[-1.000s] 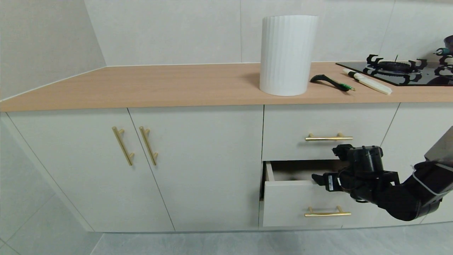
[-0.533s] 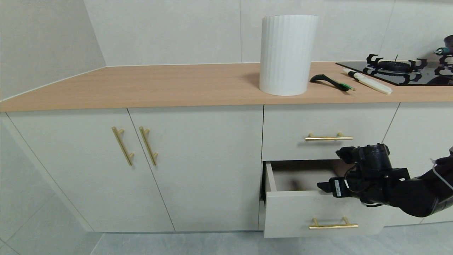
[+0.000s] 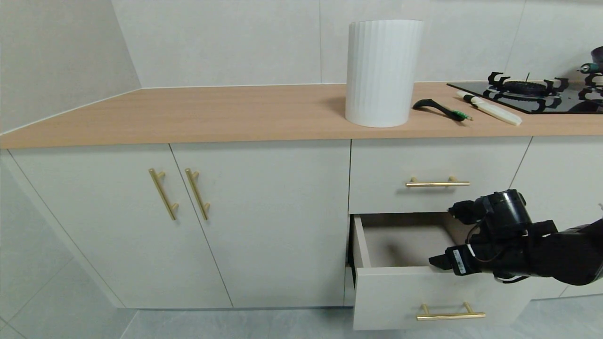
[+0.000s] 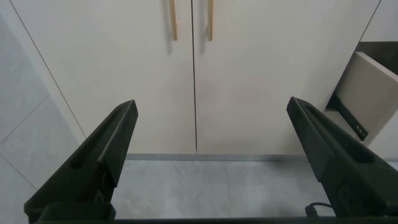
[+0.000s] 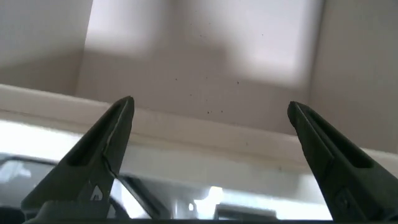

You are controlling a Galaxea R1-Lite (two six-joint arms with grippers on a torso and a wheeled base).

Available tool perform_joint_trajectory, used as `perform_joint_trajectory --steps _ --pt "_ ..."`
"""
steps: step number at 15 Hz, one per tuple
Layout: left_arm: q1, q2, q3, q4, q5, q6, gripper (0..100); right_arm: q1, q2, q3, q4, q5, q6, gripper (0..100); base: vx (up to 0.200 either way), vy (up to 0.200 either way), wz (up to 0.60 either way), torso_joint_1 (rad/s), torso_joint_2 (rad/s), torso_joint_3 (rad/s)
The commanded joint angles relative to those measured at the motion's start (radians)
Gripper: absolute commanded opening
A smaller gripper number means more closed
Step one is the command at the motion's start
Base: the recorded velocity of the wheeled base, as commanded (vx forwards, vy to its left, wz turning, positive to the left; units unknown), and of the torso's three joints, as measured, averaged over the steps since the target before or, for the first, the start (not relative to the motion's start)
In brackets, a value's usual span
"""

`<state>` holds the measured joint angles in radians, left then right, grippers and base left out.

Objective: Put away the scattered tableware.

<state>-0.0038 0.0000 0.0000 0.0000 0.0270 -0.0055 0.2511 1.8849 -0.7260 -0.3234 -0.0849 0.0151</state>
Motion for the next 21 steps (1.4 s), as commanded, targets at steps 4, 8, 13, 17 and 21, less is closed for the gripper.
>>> perform_joint_trajectory --steps 4,8,13,17,21 --pt "0.001 0.000 0.000 0.000 0.001 -0.001 100 0.008 -0.055 -0.063 0.236 0.001 -0.006 100 0.000 0.000 0.00 0.000 0.00 0.000" --pt "0.001 0.000 0.000 0.000 0.001 -0.001 100 0.030 -0.078 -0.076 0.388 -0.001 -0.057 100 0.000 0.000 0.00 0.000 0.00 0.000" --pt "-0.001 0.000 0.000 0.000 0.001 -0.001 100 0.083 -0.153 -0.116 0.704 -0.010 -0.132 100 0.000 0.000 0.00 0.000 0.00 0.000" --pt "0.001 0.000 0.000 0.000 0.001 -0.001 100 0.134 -0.155 -0.118 0.820 -0.013 -0.152 100 0.000 0.000 0.00 0.000 0.00 0.000" --pt "-0.001 0.000 0.000 0.000 0.001 -0.001 100 0.152 -0.158 -0.164 0.837 -0.012 -0.121 100 0.000 0.000 0.00 0.000 0.00 0.000"
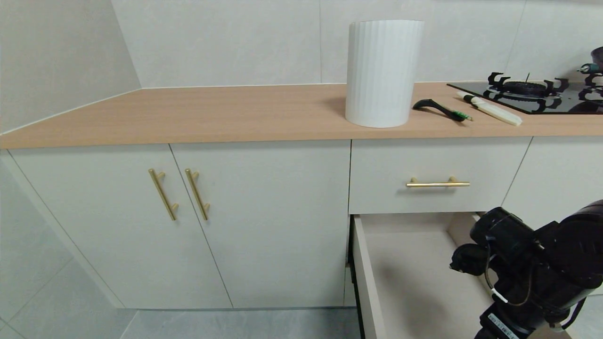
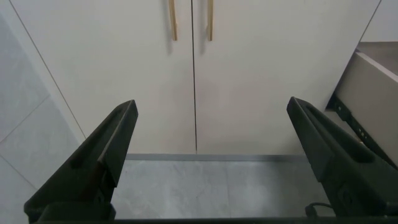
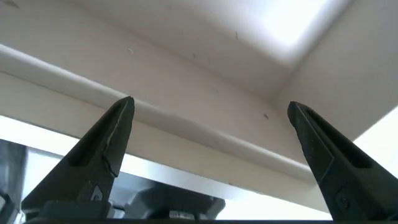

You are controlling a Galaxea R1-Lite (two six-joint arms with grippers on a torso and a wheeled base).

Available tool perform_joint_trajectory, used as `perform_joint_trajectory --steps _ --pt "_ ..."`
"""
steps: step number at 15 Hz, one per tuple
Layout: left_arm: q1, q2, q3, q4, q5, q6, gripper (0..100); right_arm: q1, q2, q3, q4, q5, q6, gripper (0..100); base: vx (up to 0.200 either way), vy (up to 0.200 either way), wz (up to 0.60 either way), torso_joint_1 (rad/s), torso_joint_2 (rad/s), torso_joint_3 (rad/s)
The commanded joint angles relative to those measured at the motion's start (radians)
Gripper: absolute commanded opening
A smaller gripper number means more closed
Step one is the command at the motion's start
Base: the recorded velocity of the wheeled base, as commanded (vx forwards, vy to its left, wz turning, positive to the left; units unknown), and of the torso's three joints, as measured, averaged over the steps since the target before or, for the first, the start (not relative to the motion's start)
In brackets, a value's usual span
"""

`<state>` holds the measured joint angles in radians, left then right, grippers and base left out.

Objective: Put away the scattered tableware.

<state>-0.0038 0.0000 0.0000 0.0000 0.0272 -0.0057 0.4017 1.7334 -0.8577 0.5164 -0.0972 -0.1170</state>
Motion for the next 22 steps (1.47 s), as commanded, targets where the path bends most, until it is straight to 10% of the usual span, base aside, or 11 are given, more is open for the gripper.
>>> perform_joint_trajectory --steps 1,4,22 --pt "0.001 0.000 0.000 0.000 0.000 0.000 100 -0.001 -0.011 -0.046 -0.004 0.002 0.037 100 0.000 0.000 0.00 0.000 0.00 0.000" --pt "-0.001 0.000 0.000 0.000 0.000 0.000 100 -0.003 -0.069 -0.152 -0.010 0.017 0.215 100 0.000 0.000 0.00 0.000 0.00 0.000" --pt "-0.001 0.000 0.000 0.000 0.000 0.000 100 -0.078 -0.130 -0.141 -0.160 0.027 0.224 100 0.000 0.000 0.00 0.065 -0.20 -0.140"
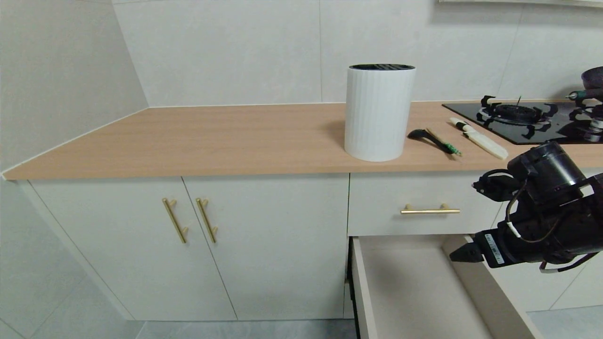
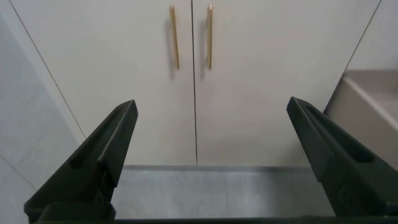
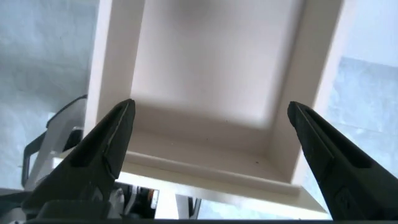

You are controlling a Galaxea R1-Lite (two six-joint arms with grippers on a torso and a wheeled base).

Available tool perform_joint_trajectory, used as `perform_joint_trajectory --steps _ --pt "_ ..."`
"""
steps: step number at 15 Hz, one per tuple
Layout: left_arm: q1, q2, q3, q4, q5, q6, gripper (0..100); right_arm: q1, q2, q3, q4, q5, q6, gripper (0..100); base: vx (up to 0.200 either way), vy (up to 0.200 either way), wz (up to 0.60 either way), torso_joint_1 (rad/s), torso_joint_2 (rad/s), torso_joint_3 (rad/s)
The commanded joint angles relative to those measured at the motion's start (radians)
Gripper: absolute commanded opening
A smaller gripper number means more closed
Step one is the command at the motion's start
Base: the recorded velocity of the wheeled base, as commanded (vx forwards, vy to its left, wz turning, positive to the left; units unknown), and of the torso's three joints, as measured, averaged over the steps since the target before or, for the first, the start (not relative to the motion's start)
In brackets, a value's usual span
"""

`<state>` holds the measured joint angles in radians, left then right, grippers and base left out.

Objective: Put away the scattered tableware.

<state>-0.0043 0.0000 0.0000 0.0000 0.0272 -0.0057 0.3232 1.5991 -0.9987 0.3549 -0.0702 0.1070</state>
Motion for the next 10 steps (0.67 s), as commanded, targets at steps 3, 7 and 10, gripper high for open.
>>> perform_joint_trajectory --steps 3,7,10 --pt "0.001 0.000 0.000 0.000 0.000 0.000 100 -0.001 0.005 0.006 -0.019 -0.002 0.000 100 0.000 0.000 0.00 0.177 -0.48 -0.287" --pt "0.001 0.000 0.000 0.000 0.000 0.000 100 -0.001 0.001 0.008 -0.024 -0.002 0.000 100 0.000 0.000 0.00 0.165 -0.39 -0.228" --pt "0.000 0.000 0.000 0.000 0.000 0.000 100 -0.006 0.007 -0.100 -0.140 -0.008 -0.009 100 0.000 0.000 0.00 0.029 -0.07 -0.044"
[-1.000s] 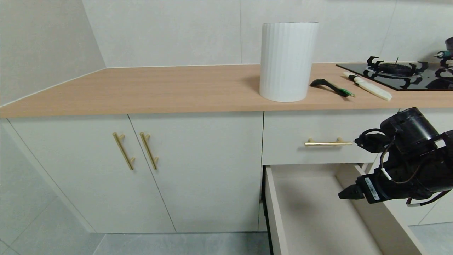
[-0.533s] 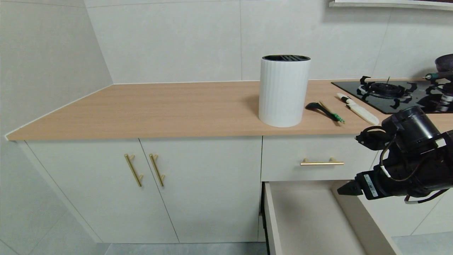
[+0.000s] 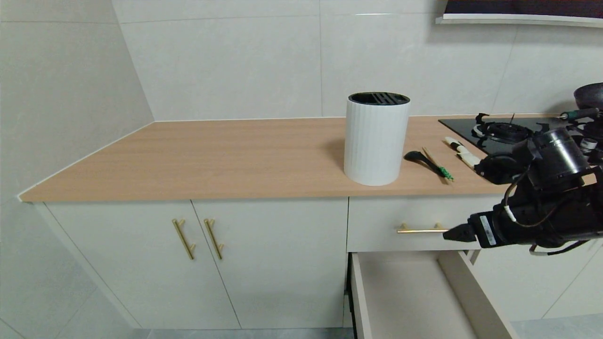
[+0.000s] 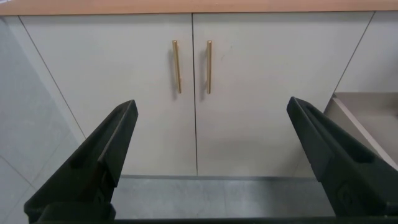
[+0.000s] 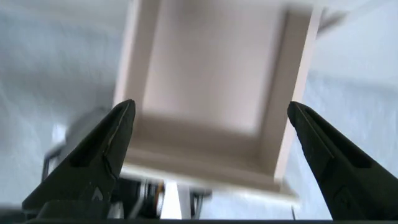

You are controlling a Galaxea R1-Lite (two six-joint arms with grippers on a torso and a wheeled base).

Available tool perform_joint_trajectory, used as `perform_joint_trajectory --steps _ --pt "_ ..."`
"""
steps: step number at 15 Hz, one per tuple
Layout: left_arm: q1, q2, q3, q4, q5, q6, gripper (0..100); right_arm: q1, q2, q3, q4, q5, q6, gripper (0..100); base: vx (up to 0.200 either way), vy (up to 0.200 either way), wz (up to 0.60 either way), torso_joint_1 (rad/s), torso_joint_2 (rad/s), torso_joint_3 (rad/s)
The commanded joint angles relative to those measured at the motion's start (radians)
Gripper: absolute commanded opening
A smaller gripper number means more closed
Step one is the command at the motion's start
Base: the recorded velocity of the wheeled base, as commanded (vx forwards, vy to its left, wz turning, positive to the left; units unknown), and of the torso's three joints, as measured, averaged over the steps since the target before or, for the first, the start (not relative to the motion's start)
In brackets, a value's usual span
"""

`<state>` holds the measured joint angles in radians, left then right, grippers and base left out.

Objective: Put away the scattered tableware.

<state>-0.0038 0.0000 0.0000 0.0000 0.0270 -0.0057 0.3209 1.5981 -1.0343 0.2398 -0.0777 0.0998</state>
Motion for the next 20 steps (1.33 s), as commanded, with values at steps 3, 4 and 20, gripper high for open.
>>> perform_joint_trajectory --steps 3,4,20 --pt "0.001 0.000 0.000 0.000 0.001 0.000 100 -0.046 0.117 -0.334 0.104 -0.001 0.000 100 0.000 0.000 0.00 0.000 0.00 0.000" --pt "-0.001 0.000 0.000 0.000 0.001 0.000 100 -0.069 0.152 -0.415 0.135 -0.002 0.001 100 0.000 0.000 0.00 0.000 0.00 0.000" --pt "0.001 0.000 0.000 0.000 0.001 0.000 100 -0.146 0.482 -0.687 0.124 -0.090 0.034 100 0.000 0.000 0.00 0.000 0.00 0.000"
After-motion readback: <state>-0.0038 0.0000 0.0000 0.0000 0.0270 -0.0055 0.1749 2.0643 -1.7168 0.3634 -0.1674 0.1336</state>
